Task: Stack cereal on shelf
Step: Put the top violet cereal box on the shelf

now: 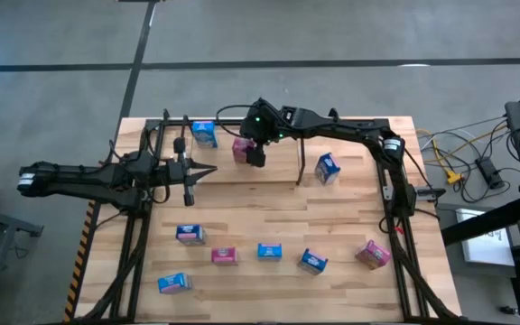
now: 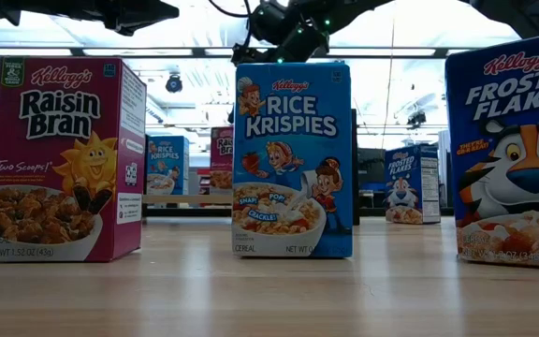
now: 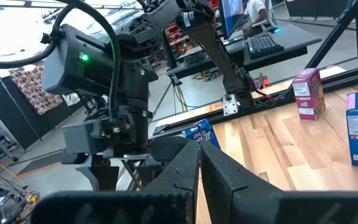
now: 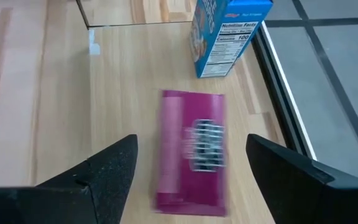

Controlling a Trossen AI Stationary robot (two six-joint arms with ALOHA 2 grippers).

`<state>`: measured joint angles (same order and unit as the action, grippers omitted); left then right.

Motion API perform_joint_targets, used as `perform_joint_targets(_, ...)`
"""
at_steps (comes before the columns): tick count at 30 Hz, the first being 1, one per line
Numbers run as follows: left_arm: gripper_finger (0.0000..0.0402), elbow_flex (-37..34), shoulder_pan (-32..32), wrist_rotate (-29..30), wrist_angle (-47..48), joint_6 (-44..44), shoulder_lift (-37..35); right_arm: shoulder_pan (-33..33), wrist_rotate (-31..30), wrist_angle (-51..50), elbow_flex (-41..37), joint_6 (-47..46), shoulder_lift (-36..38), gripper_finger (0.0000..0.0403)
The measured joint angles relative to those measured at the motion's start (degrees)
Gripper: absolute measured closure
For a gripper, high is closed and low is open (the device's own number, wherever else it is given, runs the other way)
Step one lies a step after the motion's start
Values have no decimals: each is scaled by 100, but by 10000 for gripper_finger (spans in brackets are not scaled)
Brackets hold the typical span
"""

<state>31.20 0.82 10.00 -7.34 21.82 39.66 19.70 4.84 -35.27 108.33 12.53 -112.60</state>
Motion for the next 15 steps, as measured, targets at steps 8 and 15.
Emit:
perform_joint_targets(8, 401, 0, 2, 0, 0, 0, 0, -96, 11, 47, -34, 1, -1, 117)
perform_joint_targets(15, 401, 0, 0, 0, 2, 0, 2, -102, -68, 213, -80, 34, -179, 129)
